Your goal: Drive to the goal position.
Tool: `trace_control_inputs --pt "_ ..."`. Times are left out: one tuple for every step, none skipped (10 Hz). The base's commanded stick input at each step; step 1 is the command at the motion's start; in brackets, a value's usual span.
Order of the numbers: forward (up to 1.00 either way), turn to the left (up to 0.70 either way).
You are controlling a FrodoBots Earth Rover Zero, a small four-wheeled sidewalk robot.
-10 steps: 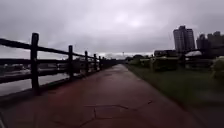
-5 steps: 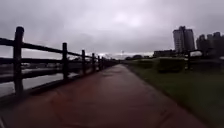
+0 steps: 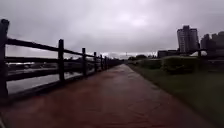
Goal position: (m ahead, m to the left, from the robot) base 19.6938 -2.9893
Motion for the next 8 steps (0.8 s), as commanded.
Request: trace_control_inputs --pt "1.0 0.0" --pt "1.0 0.0" --pt "1.0 0.0" --pt "1.0 0.0" --pt "1.0 0.0" --pt "1.0 0.0" --pt "1.0 0.0" --pt "1.0 0.0"
